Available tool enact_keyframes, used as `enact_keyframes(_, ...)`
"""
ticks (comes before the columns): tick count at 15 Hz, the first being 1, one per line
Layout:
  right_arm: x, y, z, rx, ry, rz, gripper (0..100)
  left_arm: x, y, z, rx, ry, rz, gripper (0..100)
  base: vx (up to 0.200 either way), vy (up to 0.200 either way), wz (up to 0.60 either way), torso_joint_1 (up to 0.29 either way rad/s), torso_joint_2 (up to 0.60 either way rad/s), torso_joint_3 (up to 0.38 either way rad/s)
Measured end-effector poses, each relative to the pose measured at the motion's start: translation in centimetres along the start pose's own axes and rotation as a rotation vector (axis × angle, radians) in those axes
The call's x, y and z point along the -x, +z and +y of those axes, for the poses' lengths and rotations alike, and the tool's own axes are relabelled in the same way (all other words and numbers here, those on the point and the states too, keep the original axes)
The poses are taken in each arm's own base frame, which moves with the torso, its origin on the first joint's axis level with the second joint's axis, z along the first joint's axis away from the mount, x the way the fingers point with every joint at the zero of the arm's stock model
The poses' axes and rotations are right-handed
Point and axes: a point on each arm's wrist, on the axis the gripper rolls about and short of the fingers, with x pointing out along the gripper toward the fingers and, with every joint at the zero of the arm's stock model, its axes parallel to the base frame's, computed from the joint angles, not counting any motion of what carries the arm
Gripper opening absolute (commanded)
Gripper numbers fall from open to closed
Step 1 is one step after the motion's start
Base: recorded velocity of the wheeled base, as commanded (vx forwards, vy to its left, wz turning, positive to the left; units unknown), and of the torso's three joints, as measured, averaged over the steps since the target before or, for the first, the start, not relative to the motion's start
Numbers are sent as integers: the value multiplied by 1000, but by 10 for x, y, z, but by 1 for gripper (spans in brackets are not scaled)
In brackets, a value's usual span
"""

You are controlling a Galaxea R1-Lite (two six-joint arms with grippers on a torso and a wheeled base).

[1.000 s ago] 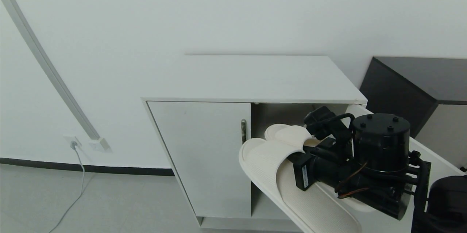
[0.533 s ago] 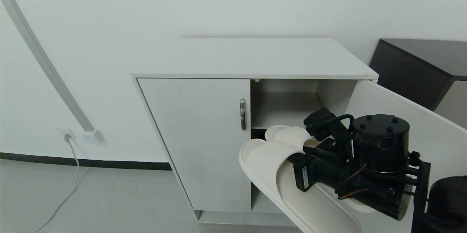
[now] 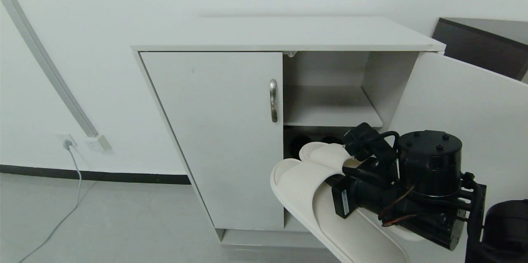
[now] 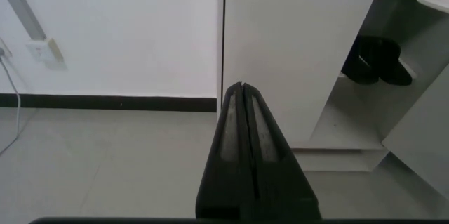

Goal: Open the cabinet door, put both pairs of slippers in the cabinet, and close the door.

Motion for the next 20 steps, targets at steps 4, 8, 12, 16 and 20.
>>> enact_keyframes(4,0,-2,0,2,4,7,0,0,0,0,0,-1,0,0,0,0,0,-32,419,382)
enact_keyframes(8,1,-2,1,4,5,-6,0,0,0,0,0,0,0,0,0,0,0,1,121,107)
enact_keyframes(12,1,-4,2,18,12,-12,0,0,0,0,0,0,-1,0,0,0,-300,1,4,11)
enact_keyframes(16,-1,-5,3,18,12,-37,0,0,0,0,0,0,0,0,0,0,0,0,0,0)
enact_keyframes(20,-5,-7,7,35,-54,-42,0,0,0,0,-1,-1,0,0,0,0,0,0,0,0)
